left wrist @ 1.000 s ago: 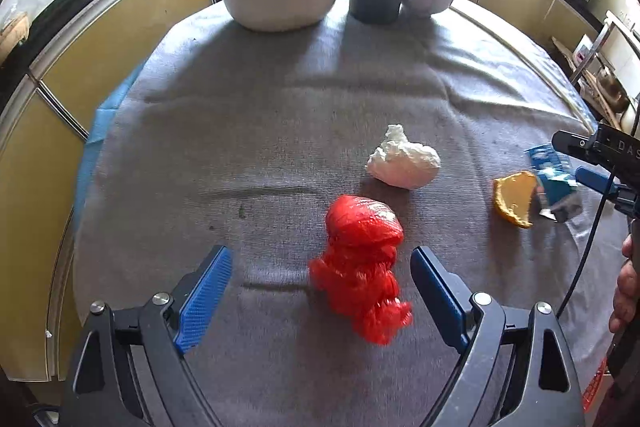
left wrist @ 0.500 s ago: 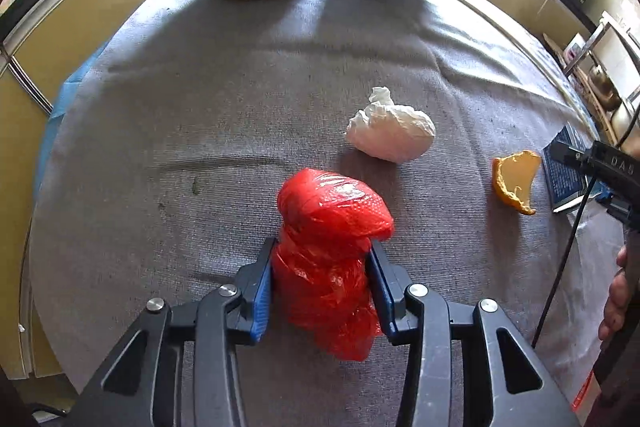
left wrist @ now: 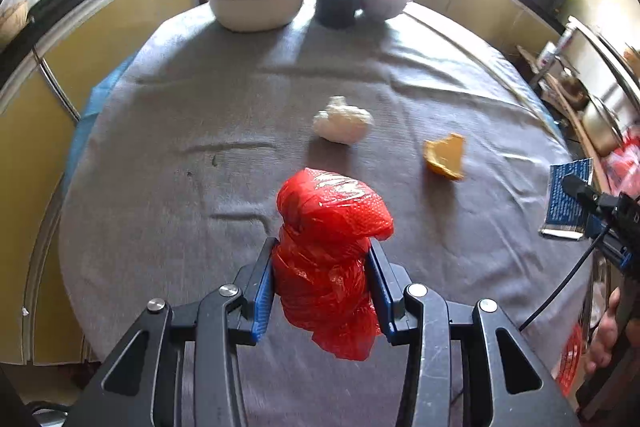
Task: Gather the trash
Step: 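Carry the red bag and blue box over the red basket with both tools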
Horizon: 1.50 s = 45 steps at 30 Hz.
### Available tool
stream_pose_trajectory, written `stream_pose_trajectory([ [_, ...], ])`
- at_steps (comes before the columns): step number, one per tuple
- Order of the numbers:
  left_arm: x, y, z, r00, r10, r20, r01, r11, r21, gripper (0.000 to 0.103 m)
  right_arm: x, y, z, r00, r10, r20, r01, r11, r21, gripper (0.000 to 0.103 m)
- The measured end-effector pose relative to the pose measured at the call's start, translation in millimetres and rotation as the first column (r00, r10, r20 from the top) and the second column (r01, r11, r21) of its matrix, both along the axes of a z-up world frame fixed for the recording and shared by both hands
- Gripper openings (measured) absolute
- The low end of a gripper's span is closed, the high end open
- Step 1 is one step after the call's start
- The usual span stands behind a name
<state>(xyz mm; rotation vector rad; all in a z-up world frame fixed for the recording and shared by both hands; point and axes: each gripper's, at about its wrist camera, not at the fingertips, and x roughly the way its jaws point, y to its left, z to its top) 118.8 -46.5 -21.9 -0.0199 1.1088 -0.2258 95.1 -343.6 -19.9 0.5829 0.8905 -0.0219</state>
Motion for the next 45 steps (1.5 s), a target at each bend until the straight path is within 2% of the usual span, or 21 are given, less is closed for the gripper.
stream_pose_trajectory([
  [6, -38.5, -4.6, 20.9, 0.998, -0.069, -0.005, 0.068, 0.996, -0.065, 0.044, -66.9, 6.2, 15.0, 0.998, 0.026, 0.055, -0.028, 0.999, 0.031, 0.056],
  [15, -91.1, -30.7, 43.0, 0.986, -0.165, 0.012, 0.165, 0.984, -0.070, 0.044, -156.3, -5.3, 23.6, 0.990, 0.033, 0.140, -0.042, 0.997, 0.058, 0.056],
  [21, -121.7, -66.8, 50.9, 0.965, -0.262, 0.009, 0.262, 0.963, -0.062, 0.044, -203.8, -27.1, 18.9, 0.989, -0.022, 0.148, 0.009, 0.996, 0.088, 0.056],
  [27, -146.2, -109.8, 49.9, 0.932, -0.362, -0.001, 0.362, 0.932, -0.029, 0.044, -248.3, -61.6, 8.4, 0.986, -0.109, 0.130, 0.093, 0.989, 0.117, 0.056],
  [30, -157.6, -131.5, 49.1, 0.910, -0.415, -0.007, 0.415, 0.910, -0.009, 0.044, -270.8, -80.5, 4.0, 0.980, -0.160, 0.114, 0.148, 0.983, 0.110, 0.056],
  [33, -171.9, -157.0, 47.4, 0.878, -0.479, -0.009, 0.479, 0.877, 0.018, 0.044, -295.7, -103.4, -0.6, 0.969, -0.225, 0.098, 0.215, 0.971, 0.105, 0.056],
  [37, -189.7, -192.1, 43.0, 0.824, -0.567, -0.023, 0.567, 0.823, 0.034, 0.044, -331.5, -136.8, -7.1, 0.944, -0.320, 0.079, 0.311, 0.944, 0.111, 0.056],
  [42, -216.8, -237.7, 33.3, 0.737, -0.674, -0.046, 0.675, 0.737, 0.034, 0.044, -368.1, -166.7, -13.4, 0.914, -0.401, 0.060, 0.393, 0.913, 0.113, 0.056],
  [45, -235.6, -264.3, 22.9, 0.672, -0.737, -0.069, 0.740, 0.672, 0.028, 0.044, -384.3, -178.1, -19.3, 0.901, -0.432, 0.043, 0.424, 0.897, 0.120, 0.056],
])
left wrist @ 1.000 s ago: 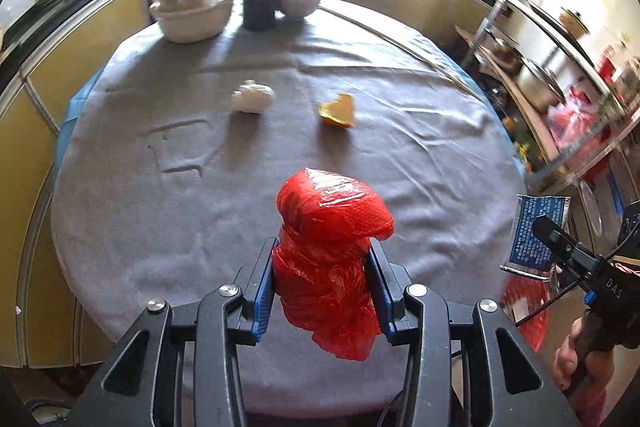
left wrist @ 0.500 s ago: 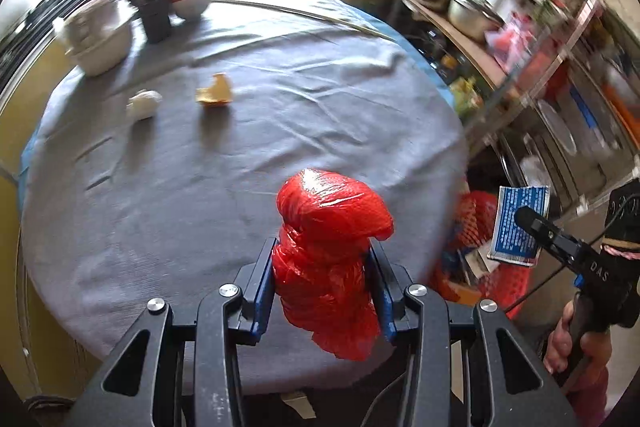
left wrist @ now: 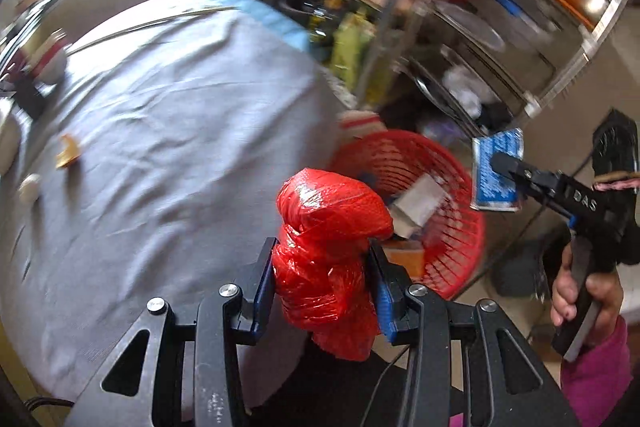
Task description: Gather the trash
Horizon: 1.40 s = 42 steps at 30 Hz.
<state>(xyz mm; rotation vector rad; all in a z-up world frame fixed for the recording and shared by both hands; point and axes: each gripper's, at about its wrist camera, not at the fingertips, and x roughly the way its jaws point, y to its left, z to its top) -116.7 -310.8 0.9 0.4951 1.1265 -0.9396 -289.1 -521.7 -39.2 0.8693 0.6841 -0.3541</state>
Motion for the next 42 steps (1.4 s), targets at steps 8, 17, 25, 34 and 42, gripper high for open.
stream_pose_trajectory([
  [8, -33.0, -41.7, -16.6, 0.988, -0.151, -0.038, 0.151, 0.989, -0.012, 0.047, -21.3, -8.3, -21.2, 0.999, -0.024, -0.049, 0.026, 0.998, 0.052, 0.058],
  [17, -27.4, -35.9, -6.4, 0.991, -0.129, 0.022, 0.130, 0.991, -0.035, 0.058, -23.9, -11.4, -28.0, 0.996, -0.053, -0.068, 0.059, 0.994, 0.093, 0.065],
  [25, 1.5, 1.9, -4.2, 0.998, -0.003, 0.060, 0.005, 0.999, -0.033, 0.058, -8.4, 0.0, -18.6, 0.998, -0.022, -0.061, 0.026, 0.998, 0.057, 0.065],
  [34, 36.7, 55.3, 1.5, 0.982, 0.155, 0.103, -0.151, 0.987, -0.046, 0.059, 9.4, 16.9, -6.8, 0.999, 0.009, -0.040, -0.007, 0.999, 0.040, 0.065],
  [42, 57.2, 101.5, 7.0, 0.949, 0.288, 0.126, -0.282, 0.957, -0.064, 0.059, 34.7, 44.2, 5.3, 0.996, 0.089, -0.033, -0.089, 0.996, 0.005, 0.065],
])
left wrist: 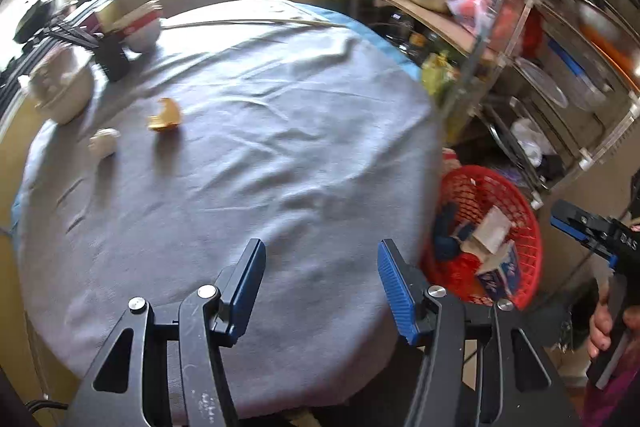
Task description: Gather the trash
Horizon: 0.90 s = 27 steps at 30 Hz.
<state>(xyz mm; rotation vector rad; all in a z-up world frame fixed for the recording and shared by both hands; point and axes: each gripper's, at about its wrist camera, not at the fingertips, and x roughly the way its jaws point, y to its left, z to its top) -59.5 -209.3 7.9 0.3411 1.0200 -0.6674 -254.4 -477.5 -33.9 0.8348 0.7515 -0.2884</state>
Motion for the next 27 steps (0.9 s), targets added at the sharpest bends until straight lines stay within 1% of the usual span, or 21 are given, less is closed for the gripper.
stream_pose_trajectory([
  [5, 12.9, 27.8, 13.7, 0.992, 0.103, 0.075, -0.103, 0.995, 0.005, 0.059, 18.4, 20.0, 8.6, 0.998, 0.060, 0.013, -0.060, 0.998, -0.020, 0.065],
  [11, 22.1, 53.7, 19.6, 0.976, 0.180, 0.126, -0.184, 0.983, 0.021, 0.059, 46.3, 46.3, 18.7, 0.990, 0.138, 0.031, -0.137, 0.990, -0.036, 0.065],
  [19, 25.3, 72.3, 14.4, 0.967, 0.215, 0.137, -0.221, 0.975, 0.033, 0.059, 80.5, 89.9, 26.5, 0.967, 0.251, 0.038, -0.248, 0.967, -0.059, 0.065],
  [27, 24.9, 83.5, 13.7, 0.958, 0.243, 0.153, -0.251, 0.967, 0.038, 0.059, 95.3, 114.3, 28.7, 0.950, 0.310, 0.036, -0.307, 0.949, -0.072, 0.065],
])
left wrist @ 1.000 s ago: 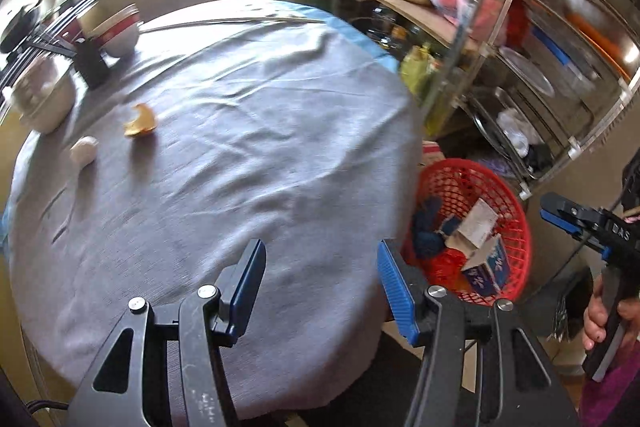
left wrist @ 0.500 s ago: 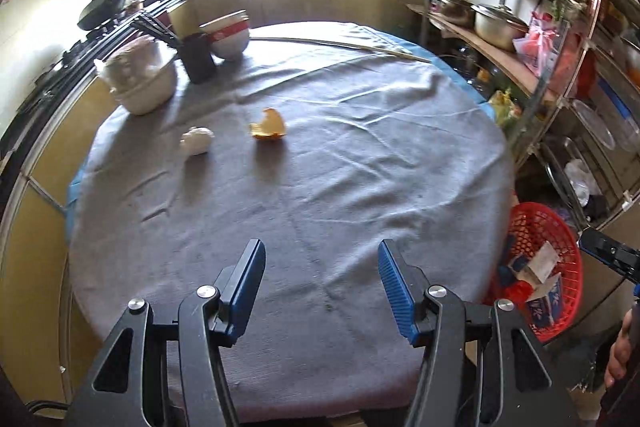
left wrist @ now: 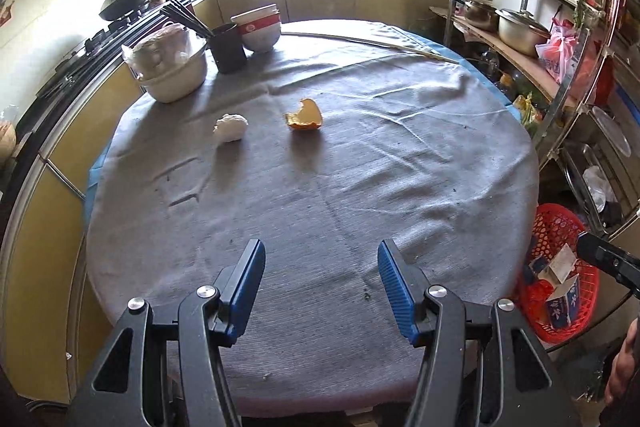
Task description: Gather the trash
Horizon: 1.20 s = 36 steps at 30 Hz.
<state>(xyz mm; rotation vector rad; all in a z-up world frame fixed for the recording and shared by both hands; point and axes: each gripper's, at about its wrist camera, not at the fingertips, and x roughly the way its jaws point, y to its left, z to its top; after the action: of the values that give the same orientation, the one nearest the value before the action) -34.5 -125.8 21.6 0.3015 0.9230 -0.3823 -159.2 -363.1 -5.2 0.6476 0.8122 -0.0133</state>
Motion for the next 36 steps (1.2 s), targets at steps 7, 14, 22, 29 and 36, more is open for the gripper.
stream_pose_trajectory([
  [7, 1.4, 6.4, -2.3, 1.000, 0.013, 0.006, -0.014, 1.000, 0.015, 0.060, 5.3, 8.2, -3.8, 1.000, 0.025, -0.004, -0.025, 1.000, 0.008, 0.065],
  [14, 6.1, 12.3, -9.4, 0.999, 0.033, -0.007, -0.033, 0.999, 0.030, 0.060, 13.9, 14.6, -6.2, 0.999, 0.049, -0.005, -0.049, 0.999, 0.020, 0.065],
  [22, 14.9, 26.8, -28.9, 0.996, 0.072, -0.047, -0.069, 0.996, 0.062, 0.060, 26.7, 26.5, -15.1, 0.996, 0.091, -0.014, -0.091, 0.996, 0.026, 0.065],
  [29, 33.7, 64.7, -47.7, 0.979, 0.186, -0.087, -0.178, 0.980, 0.092, 0.060, 32.8, 28.2, -27.1, 0.994, 0.104, -0.031, -0.102, 0.993, 0.066, 0.065],
  [36, 49.1, 95.2, -51.3, 0.959, 0.268, -0.092, -0.260, 0.961, 0.091, 0.060, 59.5, 40.0, -25.7, 0.989, 0.146, -0.029, -0.144, 0.988, 0.056, 0.065],
])
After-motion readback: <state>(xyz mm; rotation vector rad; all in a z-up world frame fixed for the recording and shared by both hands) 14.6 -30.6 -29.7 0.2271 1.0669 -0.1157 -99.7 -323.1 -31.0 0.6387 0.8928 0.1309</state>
